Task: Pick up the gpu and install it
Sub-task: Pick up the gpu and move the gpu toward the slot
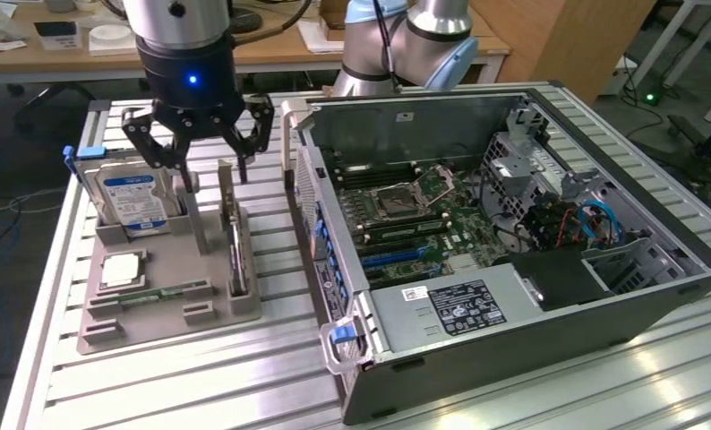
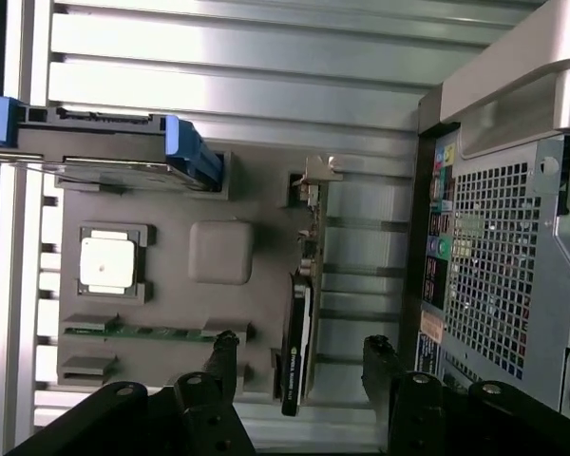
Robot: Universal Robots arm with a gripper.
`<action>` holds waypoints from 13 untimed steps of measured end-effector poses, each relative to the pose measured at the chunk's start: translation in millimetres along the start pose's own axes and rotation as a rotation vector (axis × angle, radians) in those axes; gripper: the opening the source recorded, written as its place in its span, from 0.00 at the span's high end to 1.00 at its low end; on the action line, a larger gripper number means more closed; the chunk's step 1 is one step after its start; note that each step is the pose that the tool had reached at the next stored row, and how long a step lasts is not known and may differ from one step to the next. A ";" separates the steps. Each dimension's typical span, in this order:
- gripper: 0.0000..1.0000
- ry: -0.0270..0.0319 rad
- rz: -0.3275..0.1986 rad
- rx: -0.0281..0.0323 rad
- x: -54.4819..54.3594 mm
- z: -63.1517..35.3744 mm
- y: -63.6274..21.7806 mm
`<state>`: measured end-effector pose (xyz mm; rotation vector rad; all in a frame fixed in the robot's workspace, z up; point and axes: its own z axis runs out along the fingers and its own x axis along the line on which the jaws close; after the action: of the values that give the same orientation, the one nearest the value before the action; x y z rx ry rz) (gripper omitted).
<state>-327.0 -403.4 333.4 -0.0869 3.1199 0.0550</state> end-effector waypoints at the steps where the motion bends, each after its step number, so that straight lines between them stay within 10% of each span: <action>1: 0.35 0.0000 0.000 0.0000 -0.8 1.6 -0.1; 13: 0.35 -0.0112 0.052 0.0016 -1.2 19.3 -5.3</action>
<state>-325.2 -407.9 314.0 -0.0048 3.1108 0.0537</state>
